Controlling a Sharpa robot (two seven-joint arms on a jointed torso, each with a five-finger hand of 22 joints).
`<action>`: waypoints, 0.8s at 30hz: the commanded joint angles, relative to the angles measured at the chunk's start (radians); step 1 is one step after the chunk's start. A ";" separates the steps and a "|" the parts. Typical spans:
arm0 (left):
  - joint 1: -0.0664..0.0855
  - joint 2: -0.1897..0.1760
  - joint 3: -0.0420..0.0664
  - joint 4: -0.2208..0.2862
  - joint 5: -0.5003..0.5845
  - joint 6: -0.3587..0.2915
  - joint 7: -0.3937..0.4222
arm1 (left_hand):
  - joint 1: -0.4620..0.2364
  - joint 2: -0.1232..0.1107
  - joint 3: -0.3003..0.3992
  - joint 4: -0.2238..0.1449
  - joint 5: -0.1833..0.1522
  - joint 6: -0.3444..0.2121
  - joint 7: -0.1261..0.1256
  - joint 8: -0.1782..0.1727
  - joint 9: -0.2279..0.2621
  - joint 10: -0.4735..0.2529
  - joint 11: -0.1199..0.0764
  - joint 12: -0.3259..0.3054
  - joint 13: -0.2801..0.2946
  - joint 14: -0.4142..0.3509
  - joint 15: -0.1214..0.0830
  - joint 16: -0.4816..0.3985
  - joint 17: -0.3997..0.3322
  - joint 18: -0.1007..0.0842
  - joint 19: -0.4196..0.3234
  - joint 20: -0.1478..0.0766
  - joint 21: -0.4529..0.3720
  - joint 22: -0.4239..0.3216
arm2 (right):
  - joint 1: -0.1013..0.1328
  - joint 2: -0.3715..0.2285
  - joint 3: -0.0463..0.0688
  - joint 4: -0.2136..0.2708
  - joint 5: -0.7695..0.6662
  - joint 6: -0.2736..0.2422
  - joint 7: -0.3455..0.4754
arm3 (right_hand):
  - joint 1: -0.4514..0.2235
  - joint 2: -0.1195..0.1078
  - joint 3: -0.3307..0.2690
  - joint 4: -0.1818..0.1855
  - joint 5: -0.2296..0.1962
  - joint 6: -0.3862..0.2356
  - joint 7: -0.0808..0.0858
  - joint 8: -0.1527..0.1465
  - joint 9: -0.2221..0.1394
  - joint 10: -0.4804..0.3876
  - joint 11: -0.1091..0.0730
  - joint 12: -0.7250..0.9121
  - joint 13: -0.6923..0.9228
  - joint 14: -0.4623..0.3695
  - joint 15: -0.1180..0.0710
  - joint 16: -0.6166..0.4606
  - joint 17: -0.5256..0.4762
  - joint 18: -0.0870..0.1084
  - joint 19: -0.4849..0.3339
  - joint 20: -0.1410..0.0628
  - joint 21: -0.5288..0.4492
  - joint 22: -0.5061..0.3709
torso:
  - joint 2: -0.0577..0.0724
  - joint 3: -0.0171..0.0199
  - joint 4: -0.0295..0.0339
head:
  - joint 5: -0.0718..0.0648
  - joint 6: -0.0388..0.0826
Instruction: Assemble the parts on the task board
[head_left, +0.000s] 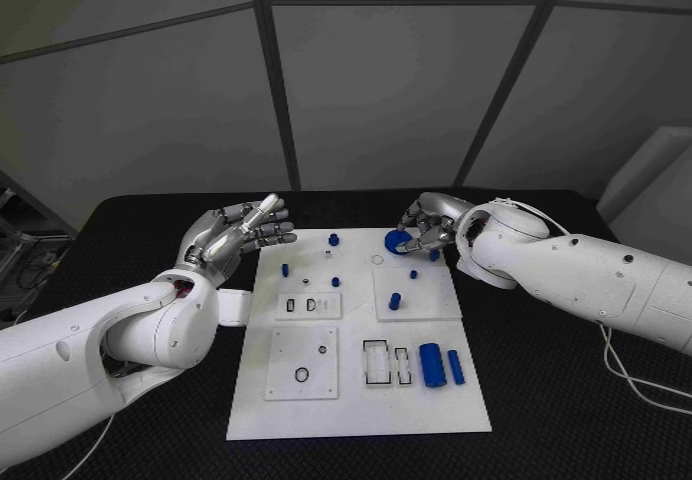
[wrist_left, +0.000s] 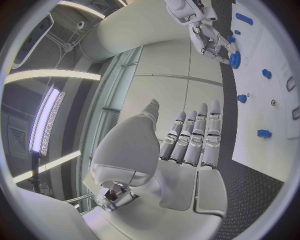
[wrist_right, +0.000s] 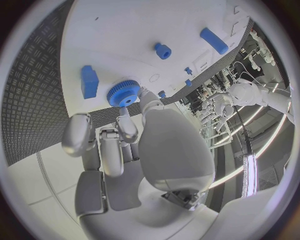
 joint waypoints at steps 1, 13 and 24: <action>0.002 0.001 0.001 0.000 -0.010 0.015 0.002 | 0.011 -0.002 -0.001 -0.005 -0.005 -0.003 0.051 -0.005 -0.001 0.001 0.004 -0.006 -0.001 -0.004 0.004 -0.004 -0.001 -0.013 -0.007 0.001 -0.001 -0.001 | -0.001 0.003 -0.001 -0.005 -0.016 -0.005 -0.018 | 0.011 0.001 -0.002 0.006 0.007 -0.004 0.000 0.006 -0.001 0.009 0.000 0.007 0.005 0.087 0.008 0.004 0.173 -0.008 0.009 0.004 0.008 0.006 | 0.000 0.0005 -0.0005 | 0.001 0.000; 0.002 0.003 0.001 -0.002 -0.010 0.020 -0.002 | 0.010 -0.001 -0.002 -0.005 -0.005 -0.003 0.050 -0.006 -0.001 -0.001 0.004 -0.008 -0.002 -0.004 0.004 -0.004 -0.002 -0.014 -0.008 0.001 -0.002 -0.001 | -0.001 0.004 -0.001 -0.006 -0.025 -0.047 -0.015 | 0.016 0.005 -0.001 0.007 0.011 -0.004 0.000 0.011 0.000 0.016 0.001 0.020 0.021 0.089 0.009 0.007 0.183 -0.010 0.014 0.004 0.014 0.017 | 0.001 0.0014 -0.0006 | 0.001 -0.002; 0.002 0.003 0.001 -0.003 -0.010 0.022 -0.004 | 0.010 -0.001 -0.002 -0.005 -0.004 -0.003 0.050 -0.006 -0.001 -0.002 0.004 -0.009 -0.002 -0.004 0.004 -0.005 -0.002 -0.014 -0.009 0.001 -0.002 -0.002 | -0.001 0.002 -0.001 -0.005 -0.034 -0.053 -0.018 | 0.018 0.000 -0.004 0.009 0.011 -0.009 0.001 0.013 -0.001 0.018 0.002 0.027 0.030 0.092 0.010 0.013 0.199 -0.013 0.021 0.005 0.022 0.031 | 0.001 0.0012 -0.0001 | 0.000 -0.003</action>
